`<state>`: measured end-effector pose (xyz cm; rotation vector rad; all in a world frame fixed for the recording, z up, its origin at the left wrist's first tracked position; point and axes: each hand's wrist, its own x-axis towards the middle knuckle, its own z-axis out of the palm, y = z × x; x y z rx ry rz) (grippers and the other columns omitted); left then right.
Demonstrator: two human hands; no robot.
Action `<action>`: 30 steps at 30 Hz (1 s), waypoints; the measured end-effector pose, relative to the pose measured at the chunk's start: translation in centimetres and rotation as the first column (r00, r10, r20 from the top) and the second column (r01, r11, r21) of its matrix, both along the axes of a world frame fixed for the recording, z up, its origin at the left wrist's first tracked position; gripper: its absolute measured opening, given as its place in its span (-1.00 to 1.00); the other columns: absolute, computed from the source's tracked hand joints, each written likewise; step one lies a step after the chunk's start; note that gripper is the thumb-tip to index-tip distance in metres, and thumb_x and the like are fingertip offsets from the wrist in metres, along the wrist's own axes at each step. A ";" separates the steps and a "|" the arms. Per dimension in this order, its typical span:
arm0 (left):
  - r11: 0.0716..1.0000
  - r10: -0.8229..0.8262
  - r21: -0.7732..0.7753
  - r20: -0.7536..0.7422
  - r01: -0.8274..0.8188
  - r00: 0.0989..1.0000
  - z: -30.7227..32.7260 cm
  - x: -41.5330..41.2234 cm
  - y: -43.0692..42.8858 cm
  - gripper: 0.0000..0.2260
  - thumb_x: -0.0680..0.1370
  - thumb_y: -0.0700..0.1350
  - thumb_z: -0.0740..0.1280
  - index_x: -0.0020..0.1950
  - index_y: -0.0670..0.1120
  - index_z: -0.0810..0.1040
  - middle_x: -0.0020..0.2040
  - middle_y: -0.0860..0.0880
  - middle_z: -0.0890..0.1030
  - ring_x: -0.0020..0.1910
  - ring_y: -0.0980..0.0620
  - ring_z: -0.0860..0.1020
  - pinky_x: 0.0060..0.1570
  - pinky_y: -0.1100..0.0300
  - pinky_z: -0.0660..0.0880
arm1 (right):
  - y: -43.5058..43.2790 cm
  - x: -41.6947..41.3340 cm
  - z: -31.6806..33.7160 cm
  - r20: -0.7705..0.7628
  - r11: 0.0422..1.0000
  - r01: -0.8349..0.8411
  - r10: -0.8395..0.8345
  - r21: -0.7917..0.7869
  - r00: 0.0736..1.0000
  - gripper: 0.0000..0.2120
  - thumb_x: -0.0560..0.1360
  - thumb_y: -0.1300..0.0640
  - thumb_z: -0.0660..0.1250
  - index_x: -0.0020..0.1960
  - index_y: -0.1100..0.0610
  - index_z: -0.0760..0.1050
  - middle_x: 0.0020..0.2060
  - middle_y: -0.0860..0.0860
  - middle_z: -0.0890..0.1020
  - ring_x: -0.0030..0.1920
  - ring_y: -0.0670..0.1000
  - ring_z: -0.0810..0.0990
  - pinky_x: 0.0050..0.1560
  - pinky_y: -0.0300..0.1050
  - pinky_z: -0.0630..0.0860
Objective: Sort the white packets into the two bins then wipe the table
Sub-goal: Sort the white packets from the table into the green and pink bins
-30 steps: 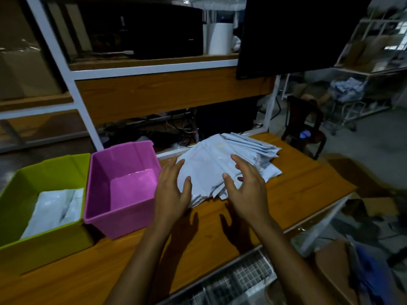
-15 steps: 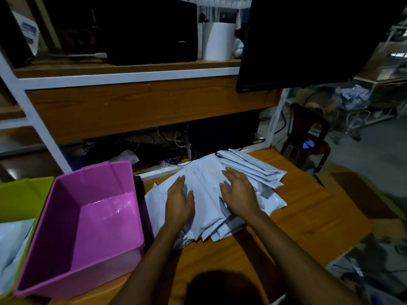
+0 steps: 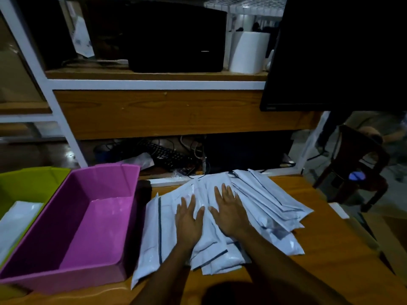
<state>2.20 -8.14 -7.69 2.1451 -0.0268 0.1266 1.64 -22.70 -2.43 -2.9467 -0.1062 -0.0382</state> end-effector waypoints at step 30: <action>0.948 -0.286 0.270 0.489 0.169 0.824 14.0 1.2 8.8 -0.56 0.67 -0.04 0.04 0.56 -0.04 0.14 0.59 0.04 0.03 0.57 0.09 -0.12 0.53 -0.06 0.00 | 3.2 -2.3 9.8 0.596 0.970 0.123 -0.228 0.211 0.770 -0.50 0.60 0.28 0.18 0.52 0.18 0.20 0.52 0.15 0.19 0.54 0.13 0.13 0.48 0.13 0.21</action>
